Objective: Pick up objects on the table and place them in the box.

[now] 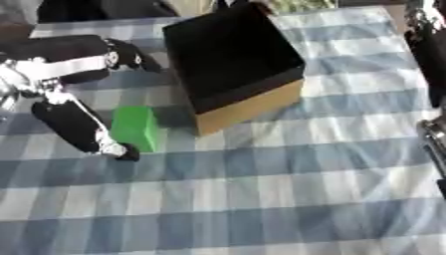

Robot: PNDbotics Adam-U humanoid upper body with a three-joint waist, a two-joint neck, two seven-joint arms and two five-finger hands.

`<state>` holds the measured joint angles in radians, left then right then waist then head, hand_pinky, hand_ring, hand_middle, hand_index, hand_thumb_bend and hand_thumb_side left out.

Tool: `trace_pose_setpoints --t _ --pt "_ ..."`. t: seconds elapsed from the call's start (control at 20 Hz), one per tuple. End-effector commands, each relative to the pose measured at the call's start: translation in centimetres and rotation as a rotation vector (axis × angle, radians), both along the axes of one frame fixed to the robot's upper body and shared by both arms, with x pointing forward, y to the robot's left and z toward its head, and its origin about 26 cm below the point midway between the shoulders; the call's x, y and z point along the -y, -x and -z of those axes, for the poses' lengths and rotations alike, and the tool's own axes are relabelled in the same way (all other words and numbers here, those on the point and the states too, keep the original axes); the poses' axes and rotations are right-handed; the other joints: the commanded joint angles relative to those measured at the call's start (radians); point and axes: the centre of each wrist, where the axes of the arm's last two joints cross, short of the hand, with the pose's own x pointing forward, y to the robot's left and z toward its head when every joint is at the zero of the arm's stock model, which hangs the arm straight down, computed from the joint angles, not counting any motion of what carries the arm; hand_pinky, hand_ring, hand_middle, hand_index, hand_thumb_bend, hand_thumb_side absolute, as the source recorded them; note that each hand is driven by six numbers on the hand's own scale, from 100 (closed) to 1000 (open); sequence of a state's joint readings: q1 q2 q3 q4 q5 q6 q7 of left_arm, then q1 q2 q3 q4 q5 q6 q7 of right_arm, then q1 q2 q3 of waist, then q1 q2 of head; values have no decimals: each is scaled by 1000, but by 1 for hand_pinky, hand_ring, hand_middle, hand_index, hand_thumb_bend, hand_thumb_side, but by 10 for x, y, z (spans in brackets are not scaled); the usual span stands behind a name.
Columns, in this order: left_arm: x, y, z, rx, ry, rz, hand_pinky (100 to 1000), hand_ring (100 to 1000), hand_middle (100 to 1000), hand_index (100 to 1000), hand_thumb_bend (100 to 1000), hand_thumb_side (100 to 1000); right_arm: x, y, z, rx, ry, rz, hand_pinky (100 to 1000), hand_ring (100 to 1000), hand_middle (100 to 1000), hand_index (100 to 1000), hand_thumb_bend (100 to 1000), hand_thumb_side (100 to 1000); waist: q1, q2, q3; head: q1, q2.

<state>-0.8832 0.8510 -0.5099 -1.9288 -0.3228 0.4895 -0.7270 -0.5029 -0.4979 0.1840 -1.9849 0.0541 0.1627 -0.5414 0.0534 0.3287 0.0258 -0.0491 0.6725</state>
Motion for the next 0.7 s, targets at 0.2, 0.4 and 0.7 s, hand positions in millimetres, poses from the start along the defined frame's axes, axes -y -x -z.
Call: trace_pose_setpoints --t 0.2,0.4,0.7 --pt "-4 -10 -2 -234 -31 -171 930 937 865 933 758 244 1 3 -10 33 17 -7 846 743 647 797 100 591 -2 -14 3 -6 7" --pt "-7 -15 2 -221 -50 -214 930 934 865 930 776 251 1 3 -10 34 16 -8 846 743 646 797 100 592 -1 -10 2 -8 -2" --pt "-11 -24 4 -215 -48 -263 930 930 861 925 777 266 1 3 -10 34 14 -9 846 742 646 797 100 595 1 -1 4 -7 -11"
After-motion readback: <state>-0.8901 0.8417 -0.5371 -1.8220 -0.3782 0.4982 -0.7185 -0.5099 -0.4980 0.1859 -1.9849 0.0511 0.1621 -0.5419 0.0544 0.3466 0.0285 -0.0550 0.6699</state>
